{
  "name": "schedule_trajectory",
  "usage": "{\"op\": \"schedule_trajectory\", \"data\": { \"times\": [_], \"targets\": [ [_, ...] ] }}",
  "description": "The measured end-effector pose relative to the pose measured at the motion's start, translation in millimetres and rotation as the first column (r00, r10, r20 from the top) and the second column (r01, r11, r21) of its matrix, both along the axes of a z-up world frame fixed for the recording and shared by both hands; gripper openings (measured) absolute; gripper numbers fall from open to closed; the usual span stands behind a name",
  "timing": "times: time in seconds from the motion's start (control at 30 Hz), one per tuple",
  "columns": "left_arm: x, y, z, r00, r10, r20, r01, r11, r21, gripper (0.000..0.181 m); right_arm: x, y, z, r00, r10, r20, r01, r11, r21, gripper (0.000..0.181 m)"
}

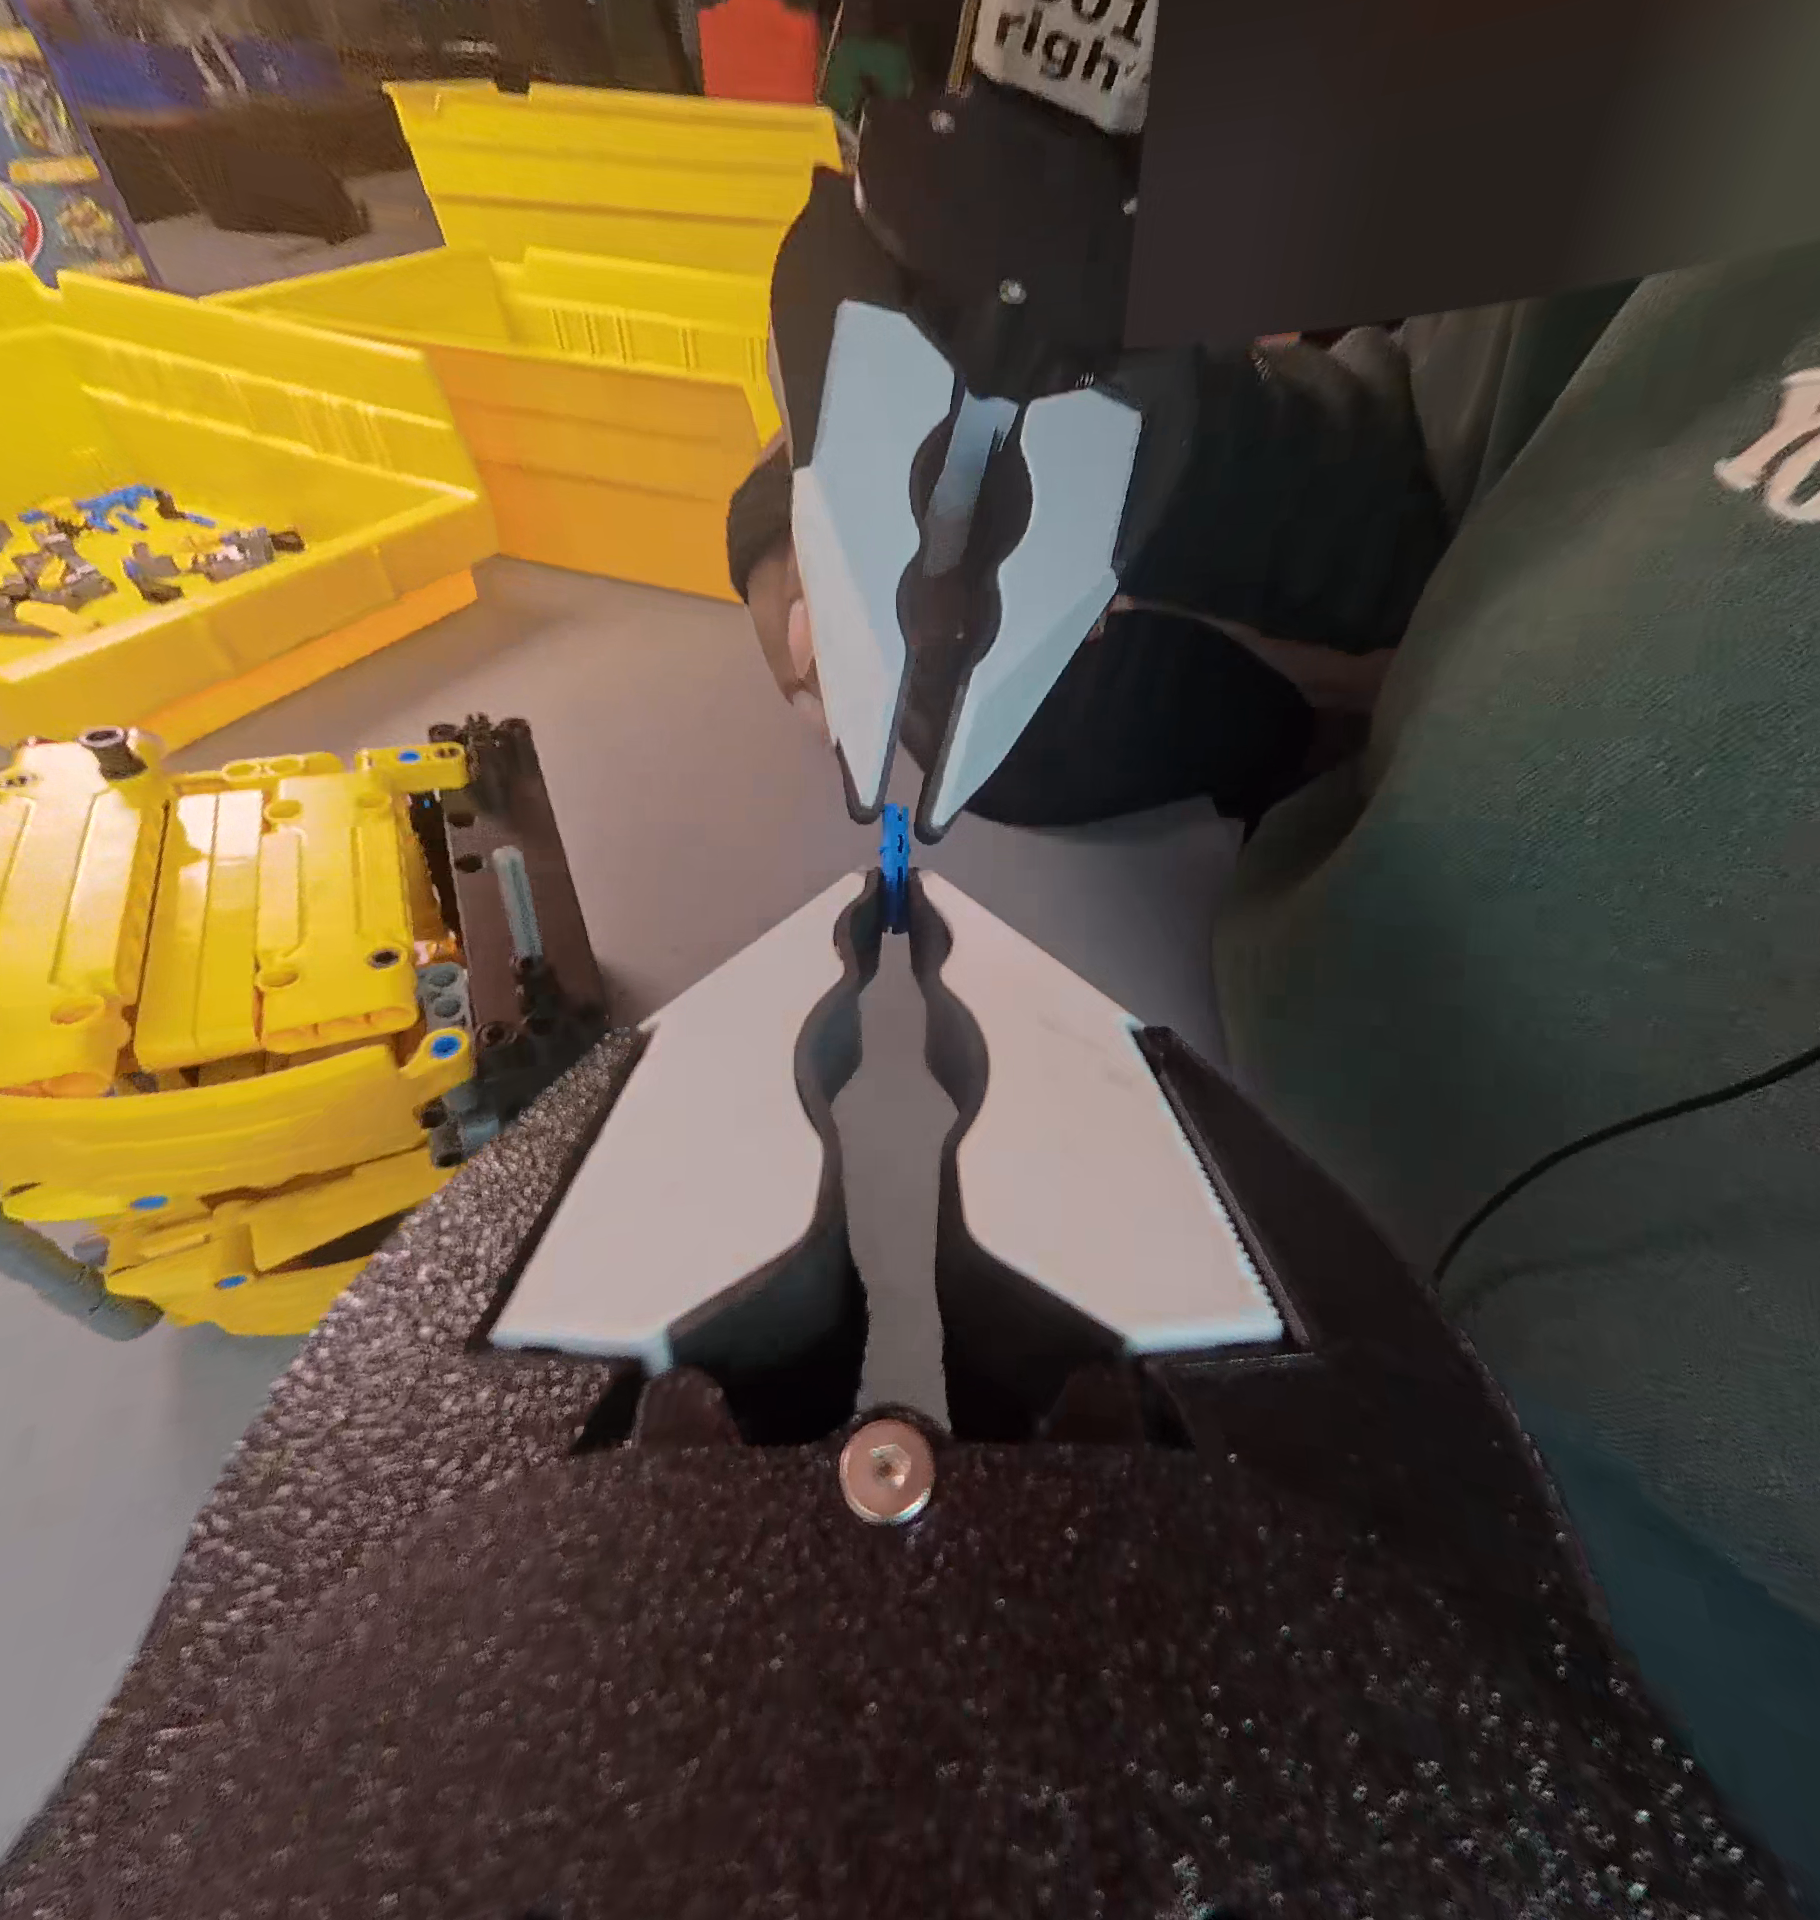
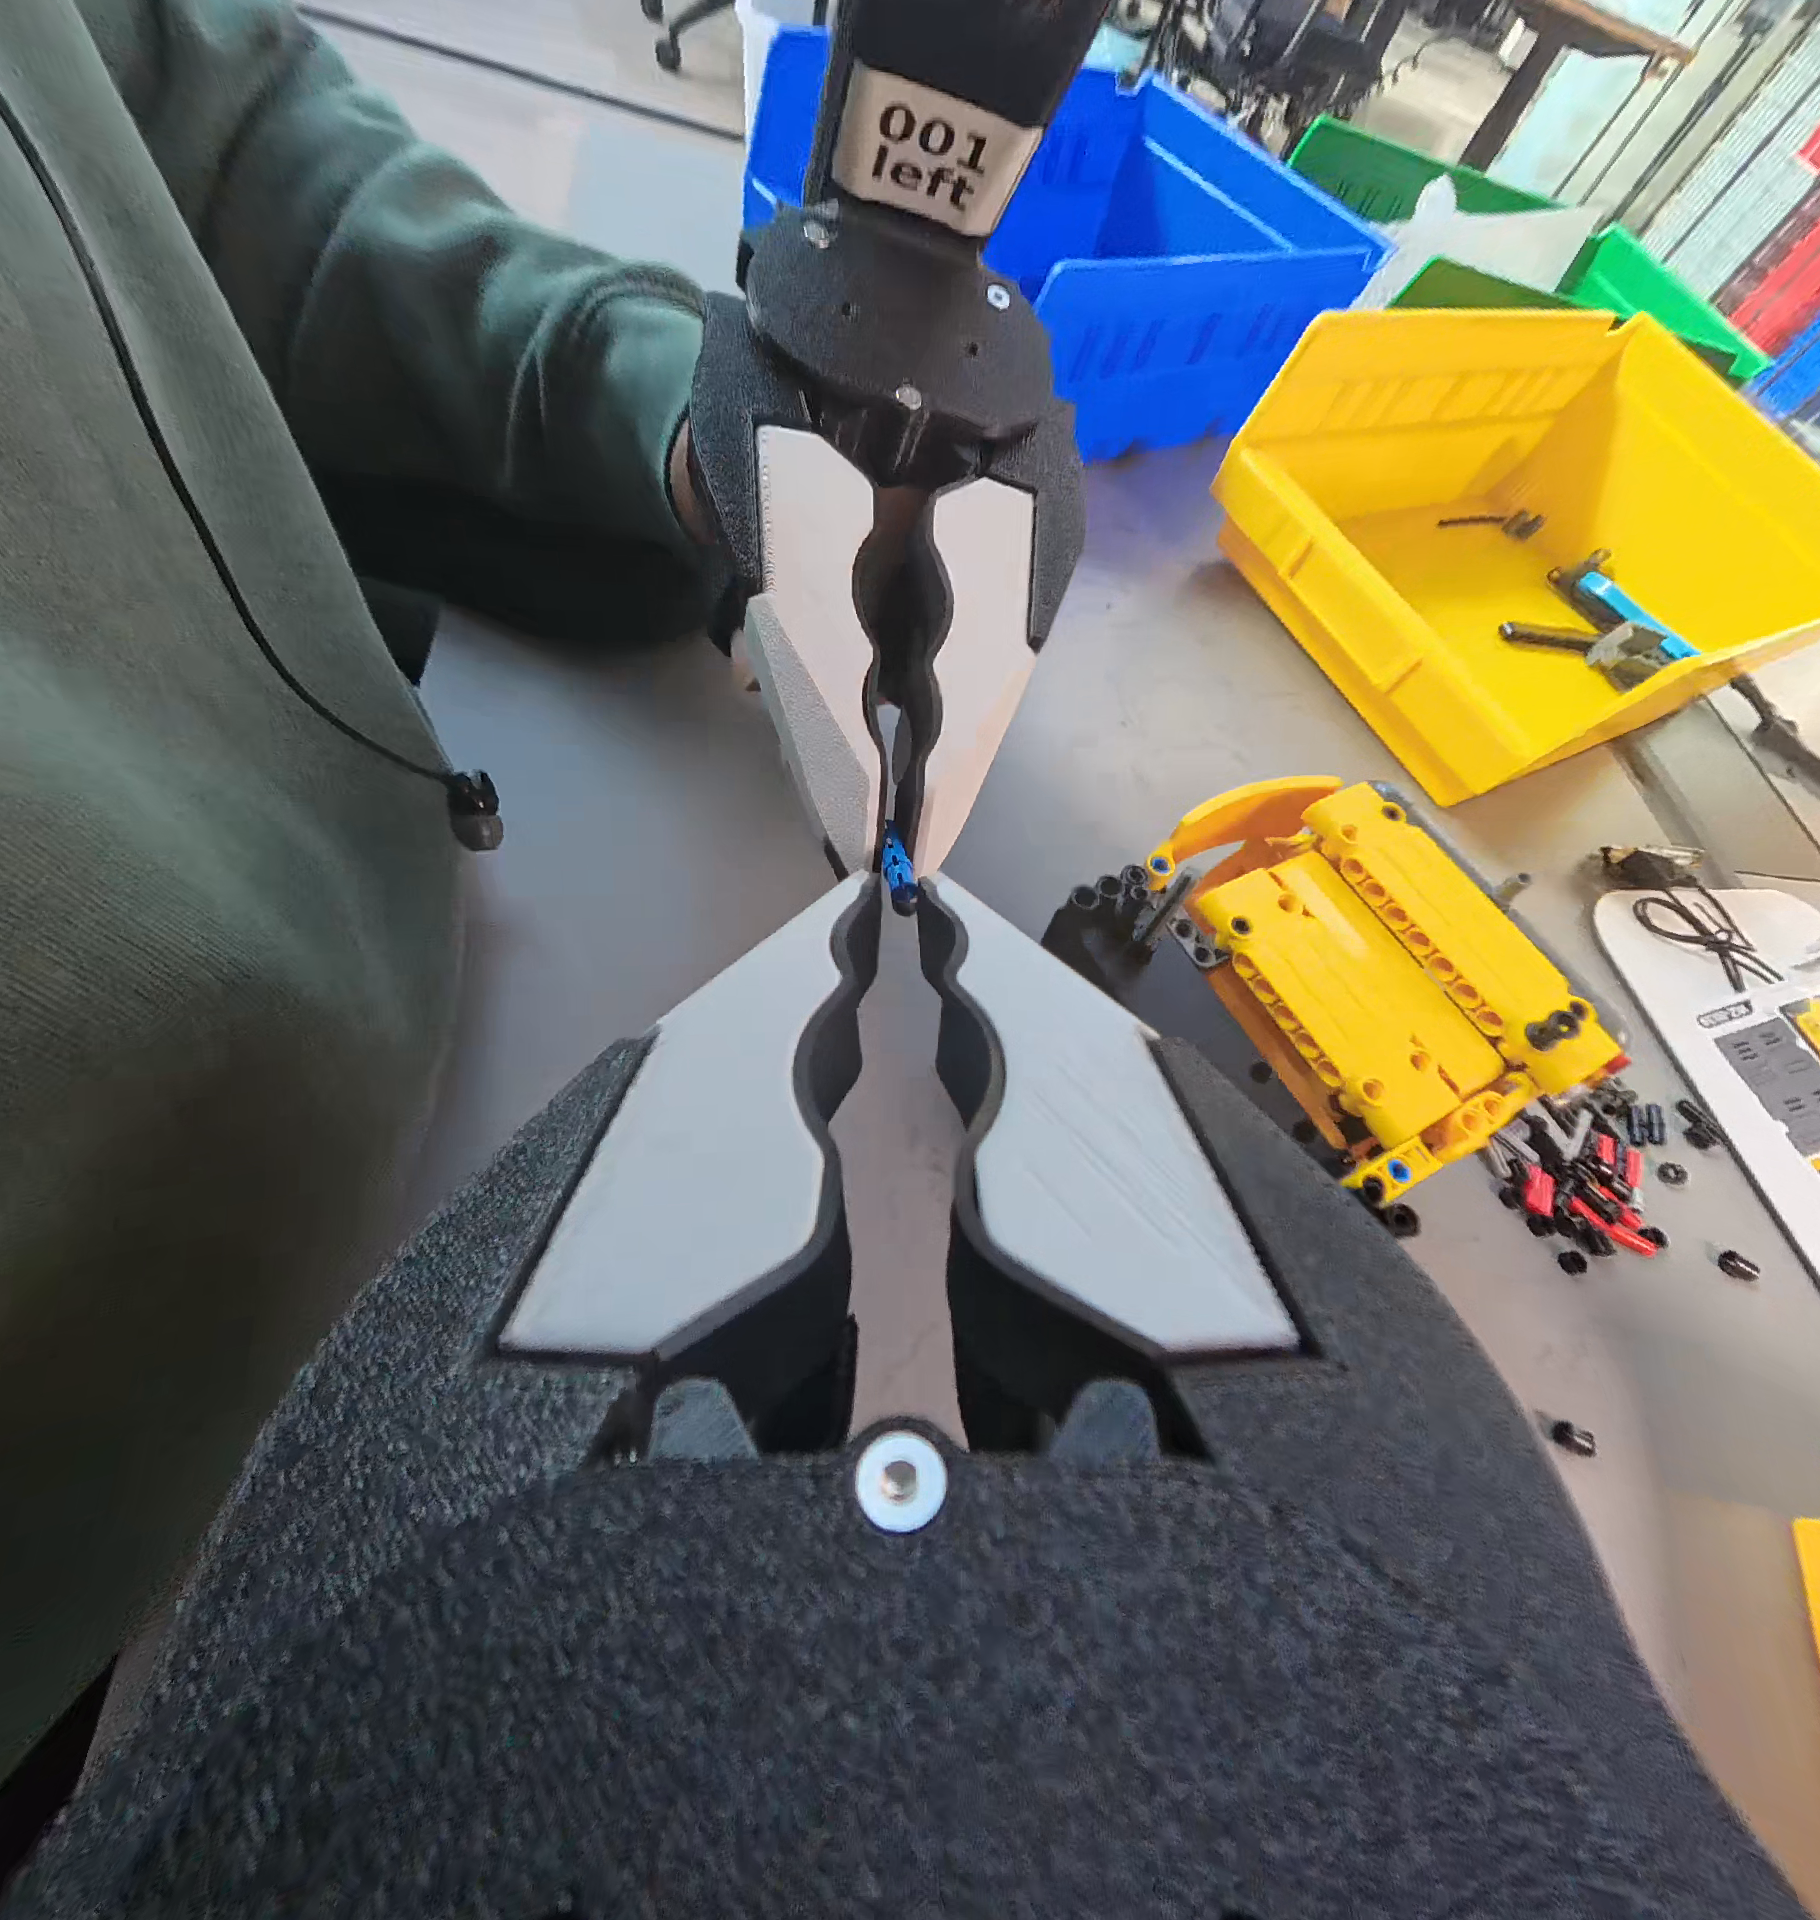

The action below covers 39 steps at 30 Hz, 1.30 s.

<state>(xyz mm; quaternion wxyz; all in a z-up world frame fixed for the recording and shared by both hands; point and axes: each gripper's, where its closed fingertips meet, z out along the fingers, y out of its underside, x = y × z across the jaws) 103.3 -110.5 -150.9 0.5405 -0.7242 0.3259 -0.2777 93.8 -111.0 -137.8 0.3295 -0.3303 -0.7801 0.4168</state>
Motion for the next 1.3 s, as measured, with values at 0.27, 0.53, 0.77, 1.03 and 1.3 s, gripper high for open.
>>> {"op": "schedule_trajectory", "data": {
  "times": [0.27,0.53,0.77,1.03,1.3],
  "targets": [
    [9,-9,22,0.996,-0.051,0.071,0.045,0.995,0.085,0.003,6,-10,19,0.998,0.019,-0.056,-0.023,0.998,-0.066,0.005],
    [1,-5,17,0.998,-0.026,0.053,0.023,0.998,0.051,0.014,1,-9,17,0.999,0.029,-0.018,-0.031,0.996,-0.085,0.004],
    [-113,38,7,0.917,0.387,-0.099,-0.377,0.92,0.111,0.067,-27,29,16,0.994,-0.029,0.109,0.011,0.986,0.164,0.004],
    [-102,75,-33,0.986,0.163,-0.038,-0.167,0.973,-0.162,0.117,-58,36,4,0.888,0.089,0.451,-0.325,0.814,0.481,0.004],
    [-90,69,-41,0.988,0.137,-0.071,-0.148,0.971,-0.187,0.091,-48,34,-16,0.78,0.07,0.622,-0.449,0.755,0.478,0.003]
  ]
}}
